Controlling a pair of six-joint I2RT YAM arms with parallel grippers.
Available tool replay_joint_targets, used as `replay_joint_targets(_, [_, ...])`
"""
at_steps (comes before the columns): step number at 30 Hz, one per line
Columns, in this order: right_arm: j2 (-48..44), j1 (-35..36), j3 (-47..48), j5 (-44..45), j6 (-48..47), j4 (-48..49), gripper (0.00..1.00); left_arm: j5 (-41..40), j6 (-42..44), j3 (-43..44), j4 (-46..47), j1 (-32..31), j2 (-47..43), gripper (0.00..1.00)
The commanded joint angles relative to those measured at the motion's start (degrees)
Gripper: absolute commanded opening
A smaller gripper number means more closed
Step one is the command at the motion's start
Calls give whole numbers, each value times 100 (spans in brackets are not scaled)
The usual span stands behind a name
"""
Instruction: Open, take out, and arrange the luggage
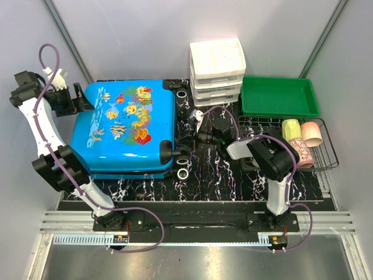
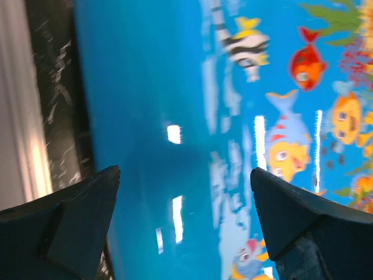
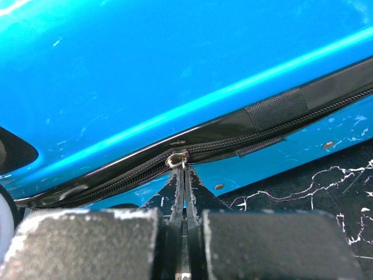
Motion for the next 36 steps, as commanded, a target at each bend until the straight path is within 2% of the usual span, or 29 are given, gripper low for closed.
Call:
replay_joint_targets(1, [-58,-9,675,-651,-202,305,0,-838,67,329,-397,268,262,99])
replay_joint_targets(4, [-129,18,860,-1005,-377,-20,0,-945,-3,207,-380,347,542,99])
replay_joint_targets(7, [-190,132,948,-1102,-563,-319,0,-578,-20,75,-371,321,807,99])
replay_joint_targets(10, [-234,368,975,-1006,-711,-574,0,-216,102,-14,-423,120,1132,98])
replay_joint_targets(14, [-287,790,949,-672,-826,-768,0,-136,261,83,-398,-520,1475,92])
replay_joint_targets(17, [-296,1176,966,-102,-853,-891,0,-171,296,398,-213,-864,1773,89])
replay_joint_targets(21, [-261,1704,1229,1047,-879,-1146,0,-75,138,1389,-116,-945,2082,89])
replay_joint_targets(25, [-243,1951,1414,1771,-730,-1278,0,-354,480,1665,-256,-1006,1540,92])
replay_joint_targets(29, [-365,1952,1423,2201,-931,-1594,0,-470,849,771,-213,-1199,565,93])
replay_joint_targets(33, [-550,1706,1151,2667,-1310,-1735,0,-312,920,-869,-3,-1261,-333,93])
replay_joint_targets(36, [-647,1433,985,2992,-1476,-1797,0,-356,999,-1767,261,-1279,-817,94])
